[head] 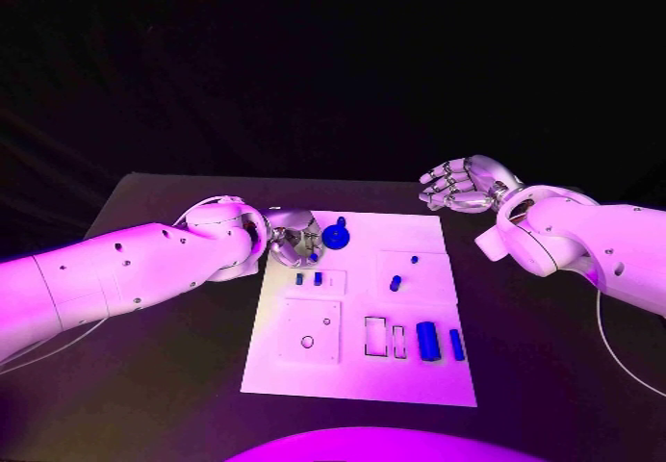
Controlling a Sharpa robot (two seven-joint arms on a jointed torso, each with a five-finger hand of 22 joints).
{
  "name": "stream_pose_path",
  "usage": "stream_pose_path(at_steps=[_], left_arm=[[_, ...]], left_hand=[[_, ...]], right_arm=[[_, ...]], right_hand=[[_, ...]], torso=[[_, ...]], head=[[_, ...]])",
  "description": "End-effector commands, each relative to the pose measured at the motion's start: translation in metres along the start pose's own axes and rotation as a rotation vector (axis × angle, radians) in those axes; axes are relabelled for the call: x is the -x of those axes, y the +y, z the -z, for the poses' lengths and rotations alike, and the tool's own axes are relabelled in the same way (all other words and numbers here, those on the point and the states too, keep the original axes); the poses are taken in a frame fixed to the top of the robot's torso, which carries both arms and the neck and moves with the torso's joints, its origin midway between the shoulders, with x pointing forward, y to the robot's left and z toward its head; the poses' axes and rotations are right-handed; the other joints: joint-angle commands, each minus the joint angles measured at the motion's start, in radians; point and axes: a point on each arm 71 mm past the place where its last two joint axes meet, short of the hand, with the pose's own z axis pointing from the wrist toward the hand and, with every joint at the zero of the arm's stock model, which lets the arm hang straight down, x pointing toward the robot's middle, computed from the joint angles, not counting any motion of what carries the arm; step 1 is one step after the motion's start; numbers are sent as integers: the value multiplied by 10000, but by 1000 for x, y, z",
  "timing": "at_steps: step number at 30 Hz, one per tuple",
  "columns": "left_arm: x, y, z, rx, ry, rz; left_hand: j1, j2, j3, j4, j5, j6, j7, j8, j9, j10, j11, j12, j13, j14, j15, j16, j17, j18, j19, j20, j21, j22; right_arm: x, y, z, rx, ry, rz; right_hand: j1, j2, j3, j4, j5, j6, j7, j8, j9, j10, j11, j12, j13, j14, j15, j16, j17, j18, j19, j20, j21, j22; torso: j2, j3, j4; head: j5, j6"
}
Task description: Assemble the parts on the task board
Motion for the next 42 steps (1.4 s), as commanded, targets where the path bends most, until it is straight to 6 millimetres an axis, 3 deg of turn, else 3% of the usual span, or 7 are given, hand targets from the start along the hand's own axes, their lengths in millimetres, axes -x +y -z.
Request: stream_pose_path(at_steps=[1,20,42], left_arm=[[-6,1,0,39,352,-79],[-5,2,0,-9,172,-2],[-5,4,2,40,135,86]], left_hand=[[-81,-13,12,-74,-58,46,32,-63,-7,32,4,-66,-16,10,34,10,-5,-105,8,26,34,-2],[-154,-12,68,-157,-64,-221,61,-385,-107,84,3,-170,-12,2,40,30,-27,-98,-18,40,21,0],[-170,-31,86,-193,-67,-308,75,-506,-145,116,-1,-191,-2,-5,38,31,-44,-102,-9,41,35,23]], right_arm=[[-1,1,0,102,118,49],[-2,1,0,99,154,33],[-1,0,0,62,138,38]], right_hand=[[-93,17,-19,2,-26,55,974,-7,-17,82,5,-31,-12,54,2,-64,-25,121,30,-13,-28,-41],[-93,17,-19,2,-26,55,974,-7,-17,82,5,-31,-12,54,2,-64,-25,121,30,-13,-28,-41],[-100,15,-24,-1,-29,57,974,-10,-26,84,5,-34,-12,60,2,-70,-39,121,37,-13,-28,-73]], torso=[[-4,-4,2],[1,-5,5],[3,-2,2]], head=[[-2,1],[14,16],[33,9]])
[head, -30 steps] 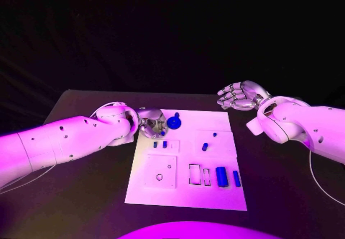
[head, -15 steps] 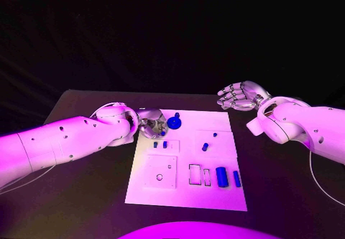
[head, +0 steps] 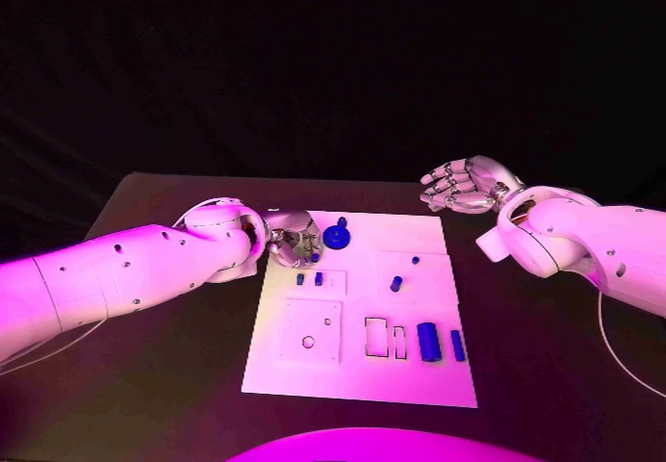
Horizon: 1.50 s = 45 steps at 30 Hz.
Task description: Assemble the parts on the task board
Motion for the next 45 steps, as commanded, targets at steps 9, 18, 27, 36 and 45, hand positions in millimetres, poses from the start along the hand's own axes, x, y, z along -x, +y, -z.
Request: stream_pose_path(at_steps=[9,18,27,36,45], left_arm=[[-2,1,2,-58,17,110],[-2,1,3,-53,-20,133],[-1,2,3,-55,-109,141],[-1,2,3,-43,-216,156],[0,2,4,-79,-319,199]], left_hand=[[-82,-38,23,-102,-67,-181,-4,-174,-56,84,-26,-48,17,-3,22,39,-20,-106,2,34,52,37],[-81,-36,28,-109,-67,-191,-4,-191,-61,93,-29,-48,20,-2,19,41,-19,-109,10,33,61,49],[-81,-34,35,-121,-67,-212,1,-223,-70,110,-29,-45,28,-5,16,38,-32,-107,5,30,56,44],[-93,-49,46,-153,-68,-307,27,-335,-103,138,-18,-50,48,-3,19,41,-42,-109,7,26,59,52],[-88,-54,58,-176,-66,-359,38,-394,-120,149,-16,-55,58,-5,21,39,-54,-109,6,27,58,52]], right_arm=[[-1,0,0,68,128,43],[-1,0,0,64,125,44],[-1,0,0,57,120,45],[0,0,0,51,116,46],[0,0,0,44,117,47]], right_hand=[[-100,16,-24,-2,-29,58,974,-10,-9,84,5,-34,-14,61,1,-31,-9,121,37,-13,-28,-9],[-100,16,-24,-2,-29,58,974,-10,-9,84,5,-34,-14,61,1,-31,-9,121,37,-13,-28,-9],[-100,16,-24,-2,-29,58,974,-10,-9,84,5,-34,-14,61,1,-31,-9,121,37,-13,-28,-9],[-93,12,-27,-25,-43,60,975,-17,-28,84,6,-41,-15,70,2,-46,-40,120,50,-13,-27,-77],[-93,12,-27,-25,-43,60,975,-17,-28,84,6,-41,-15,70,2,-46,-40,120,50,-13,-27,-77]], torso=[[1,1,1],[5,-3,4],[2,1,2],[1,0,-1],[2,0,6]], head=[[10,-6],[20,0],[30,11],[36,18],[42,21]])
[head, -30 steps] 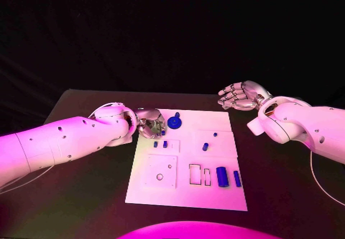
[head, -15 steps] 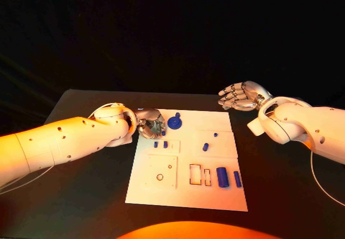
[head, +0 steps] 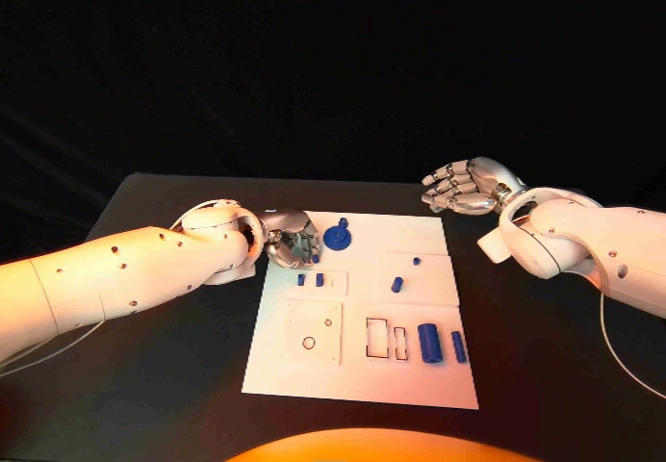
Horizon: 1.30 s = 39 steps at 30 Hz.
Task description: Assemble the parts on the task board
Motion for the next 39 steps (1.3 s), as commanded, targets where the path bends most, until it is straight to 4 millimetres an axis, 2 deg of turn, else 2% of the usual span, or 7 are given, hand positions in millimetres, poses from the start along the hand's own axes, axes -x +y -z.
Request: stream_pose_path(at_steps=[1,18,24,29,33,35,39], left_arm=[[0,-2,0,-147,-135,101],[3,3,5,-58,-238,404],[12,17,14,279,-447,961],[27,30,25,372,-1156,1908],[41,39,34,122,-2238,3795],[46,42,38,-52,-2716,4664],[53,46,48,-484,-3486,6694]], left_hand=[[-49,-14,1,-62,-66,-74,-4,-44,-13,78,-16,-55,14,-5,22,39,-13,-109,6,28,58,-2],[-182,-122,18,-153,-64,-757,-11,-637,-213,76,-39,-174,80,-67,3,-17,-187,-66,-114,13,-89,-145],[-129,-111,78,-241,-41,-661,34,-639,-211,-106,26,-285,77,-222,50,-147,-429,-16,-287,36,-288,-351],[-118,-93,119,-304,-36,-527,98,-612,-200,-265,99,-331,91,-451,111,-348,-811,61,-540,82,-576,-657],[-93,-15,215,-471,-23,-104,211,-448,-146,-487,271,-332,110,-1863,240,-1835,-3176,535,-2111,191,-2434,-2592],[125,72,343,-726,-23,-82,328,-460,-164,-667,384,-338,88,-2627,298,-2759,-4380,800,-3036,215,-3520,-3692],[94,153,321,-891,-34,-132,443,-512,-211,-844,480,-311,30,-2911,367,-3378,-4775,857,-3461,273,-3935,-3996]], right_arm=[[-1,1,0,80,130,42],[0,0,0,83,109,72],[2,-1,2,226,194,370],[3,-2,5,534,527,1255],[1,-2,8,880,980,2598],[0,-2,10,1030,1194,3343],[-5,-5,17,1207,1592,4829]], right_hand=[[-93,12,-27,-25,-43,60,975,-17,-9,84,6,-41,-16,70,2,-46,-9,120,50,-13,-27,-8],[-66,12,-19,-59,-43,69,968,-18,-25,89,1,-45,-15,84,0,-57,-37,121,66,-15,-24,-71],[332,-119,287,-443,-100,606,675,36,-121,663,-244,-25,-29,404,-177,-6,-162,140,394,-143,43,-392],[583,-293,794,-737,-432,1357,364,-158,-306,1493,-562,-468,-44,1383,-542,382,-24,139,1277,-529,393,-440],[849,-208,766,-1199,-1059,2112,112,-401,-469,2473,-887,-987,-33,2717,-1056,1060,543,97,2225,-1148,1462,266],[827,-135,591,-1363,-1064,2446,-4,-592,-581,2844,-1007,-1319,-20,3520,-1282,1597,997,74,2556,-1463,2384,1011],[589,-179,612,-1475,-1075,2889,-69,-1058,-796,3311,-1128,-1953,8,4163,-1421,2855,2185,39,2375,-1770,4079,2576]], torso=[[-1,0,5],[-4,-2,-1],[-15,6,4],[-7,3,2],[-11,0,-3],[-2,-1,-10],[5,-12,-13]], head=[[5,2],[-8,9],[-52,29],[-126,94],[-184,122],[-221,156],[-321,190]])
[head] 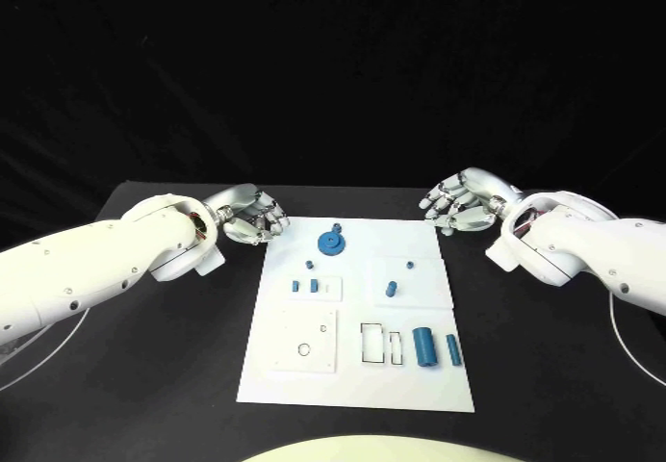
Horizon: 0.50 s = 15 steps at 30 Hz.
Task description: Assemble the parts on the task board
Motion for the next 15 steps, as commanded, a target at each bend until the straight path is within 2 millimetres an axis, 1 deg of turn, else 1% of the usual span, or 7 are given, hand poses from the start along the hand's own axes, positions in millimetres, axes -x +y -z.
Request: stream_pose_path(at_steps=[1,4,7,9,10,14,15], left_arm=[[11,-5,5,-848,-1231,3644],[14,-5,9,-1077,-1421,5340],[15,-6,15,-1348,-1558,7010],[15,-7,18,-1541,-1625,7886],[14,-8,19,-1598,-1630,8101],[13,-10,23,-1758,-1661,8715],[13,-10,23,-1770,-1674,8785]], left_hand=[[-52,60,-34,-36,-34,-1,105,-40,-30,-87,13,-5,-38,-120,24,-249,-176,69,-150,20,-137,-85],[-287,118,-176,98,-39,-60,143,-76,-55,-188,54,8,-71,-192,80,-430,-306,63,-246,84,-328,-198],[-1033,174,-643,723,10,-194,164,-110,-78,-414,83,77,-120,-316,196,-589,-454,71,-283,238,-1001,-677],[-1340,142,-928,1056,7,-255,164,-106,-77,-495,129,159,-123,-374,222,-607,-497,67,-187,284,-1360,-959],[-1367,127,-1009,1123,9,-273,172,-102,-76,-522,127,193,-122,-388,226,-604,-508,64,-136,292,-1469,-1050],[-1430,120,-1239,1323,-4,-304,175,-78,-68,-587,127,295,-114,-433,242,-591,-538,63,6,302,-1748,-1279],[-1430,123,-1249,1333,-4,-306,175,-77,-68,-590,127,300,-114,-434,243,-590,-539,62,13,303,-1761,-1290]], right_arm=[[-12,1,5,501,979,2544],[-19,0,8,563,1077,3254],[-27,1,10,685,1077,3936],[-34,3,11,794,1051,4333],[-36,4,12,826,1049,4444],[-46,8,12,943,1109,4866],[-48,8,13,961,1127,4951]], right_hand=[[-210,-44,84,-37,-58,192,-17,-206,-74,173,-38,-283,23,273,-65,744,637,48,-108,-79,761,717],[-372,-143,250,11,-76,299,-43,-354,-94,217,-38,-497,42,382,-87,1601,1270,87,-111,-61,1301,1231],[-548,-280,399,92,-104,319,-38,-464,-79,145,-24,-665,54,512,-72,2532,1848,100,6,-37,1697,1605],[-649,-379,494,149,-143,329,-39,-509,-45,52,-5,-745,78,605,-58,3705,2675,104,98,-16,1927,1836],[-669,-386,518,164,-145,336,-42,-513,-34,42,-2,-753,85,682,-56,4183,3044,73,219,-16,2170,2057],[-729,-452,678,203,-146,411,-77,-494,71,145,-36,-704,172,967,-68,6624,4931,-246,1137,-18,4173,3909],[-726,-454,706,201,-132,438,-82,-477,97,192,-46,-680,194,978,-74,6897,5142,-285,1235,-23,4407,4130]], torso=[[6,-18,-7],[5,-4,-7],[6,5,-5],[7,5,3],[7,1,8],[5,-8,3],[5,-7,2]], head=[[-120,40],[-190,75],[-245,117],[-278,123],[-287,131],[-279,138],[-282,138]])
